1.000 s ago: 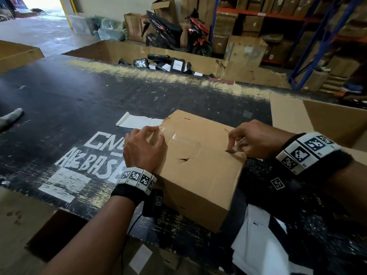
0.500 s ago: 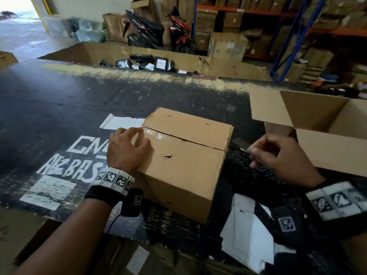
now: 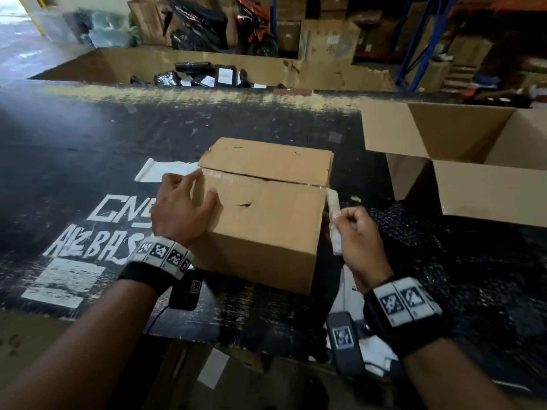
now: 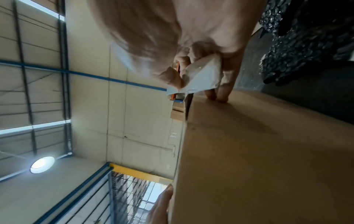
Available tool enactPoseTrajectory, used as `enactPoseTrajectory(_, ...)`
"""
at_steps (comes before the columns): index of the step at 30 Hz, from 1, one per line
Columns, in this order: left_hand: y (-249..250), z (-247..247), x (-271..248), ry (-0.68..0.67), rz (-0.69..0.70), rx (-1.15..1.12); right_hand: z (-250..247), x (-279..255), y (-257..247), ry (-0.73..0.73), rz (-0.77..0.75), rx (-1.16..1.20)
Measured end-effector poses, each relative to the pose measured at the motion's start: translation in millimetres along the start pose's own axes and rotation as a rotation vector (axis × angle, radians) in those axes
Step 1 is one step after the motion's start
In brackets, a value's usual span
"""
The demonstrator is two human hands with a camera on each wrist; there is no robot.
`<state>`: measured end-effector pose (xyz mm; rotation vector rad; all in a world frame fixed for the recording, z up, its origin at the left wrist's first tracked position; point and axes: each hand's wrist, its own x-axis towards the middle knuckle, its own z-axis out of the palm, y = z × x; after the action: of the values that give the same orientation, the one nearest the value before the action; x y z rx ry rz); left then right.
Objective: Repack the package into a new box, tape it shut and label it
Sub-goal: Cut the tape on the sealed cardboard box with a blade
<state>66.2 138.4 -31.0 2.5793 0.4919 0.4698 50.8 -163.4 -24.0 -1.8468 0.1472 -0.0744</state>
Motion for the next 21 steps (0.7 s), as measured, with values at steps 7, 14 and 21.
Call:
enactPoseTrajectory(7, 4, 11, 15, -0.040, -0.061, -0.018, -25, -13, -20, 0.136, -0.104, 0.141)
enactPoseTrajectory(14, 5, 11, 15, -0.034, -0.066, 0.006, 1, -87, 22, -0.360, -0.128, -0.277)
enactPoseTrajectory(21, 4, 12, 14, -0.022, -0.046, 0.007, 66, -62, 94, -0.431, 0.016, -0.704)
